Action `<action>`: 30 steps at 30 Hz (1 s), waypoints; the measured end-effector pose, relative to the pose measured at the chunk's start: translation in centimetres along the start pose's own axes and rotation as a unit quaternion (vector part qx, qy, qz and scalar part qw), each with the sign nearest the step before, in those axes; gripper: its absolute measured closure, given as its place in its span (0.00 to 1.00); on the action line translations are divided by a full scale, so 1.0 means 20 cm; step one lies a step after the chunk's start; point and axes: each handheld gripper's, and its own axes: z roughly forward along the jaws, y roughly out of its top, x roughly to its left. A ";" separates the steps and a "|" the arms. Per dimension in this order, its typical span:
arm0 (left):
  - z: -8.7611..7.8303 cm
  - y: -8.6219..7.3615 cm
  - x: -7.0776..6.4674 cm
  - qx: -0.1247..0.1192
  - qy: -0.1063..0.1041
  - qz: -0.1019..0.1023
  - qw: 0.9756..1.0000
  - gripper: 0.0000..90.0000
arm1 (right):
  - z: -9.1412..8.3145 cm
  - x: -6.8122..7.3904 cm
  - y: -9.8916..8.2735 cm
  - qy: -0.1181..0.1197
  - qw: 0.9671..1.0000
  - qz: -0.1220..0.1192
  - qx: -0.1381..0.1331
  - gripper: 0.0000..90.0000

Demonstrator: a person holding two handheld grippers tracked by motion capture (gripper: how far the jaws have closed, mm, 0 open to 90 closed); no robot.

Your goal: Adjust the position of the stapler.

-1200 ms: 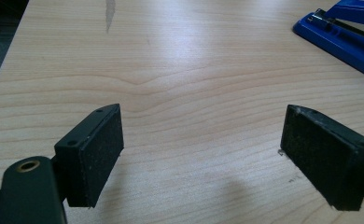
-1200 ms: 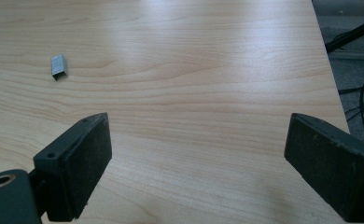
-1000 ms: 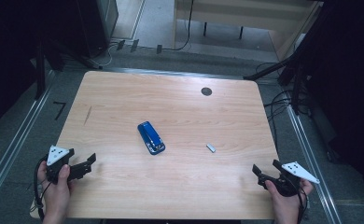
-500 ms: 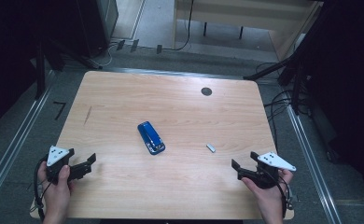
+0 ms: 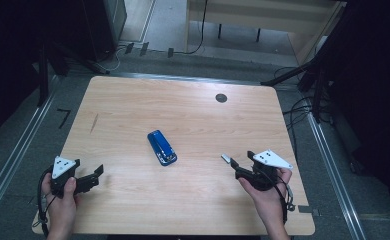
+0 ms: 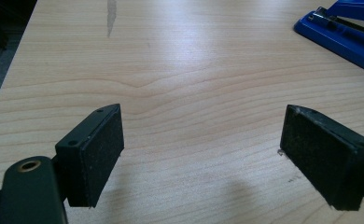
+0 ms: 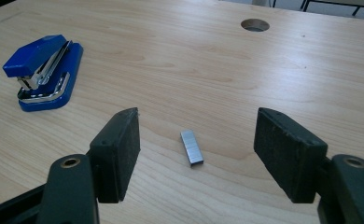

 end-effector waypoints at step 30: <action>0.00 0.00 0.00 0.005 -0.004 -0.001 1.000 0.16 | 0.27 0.30 0.17 0.056 0.995 -0.077 0.029 0.47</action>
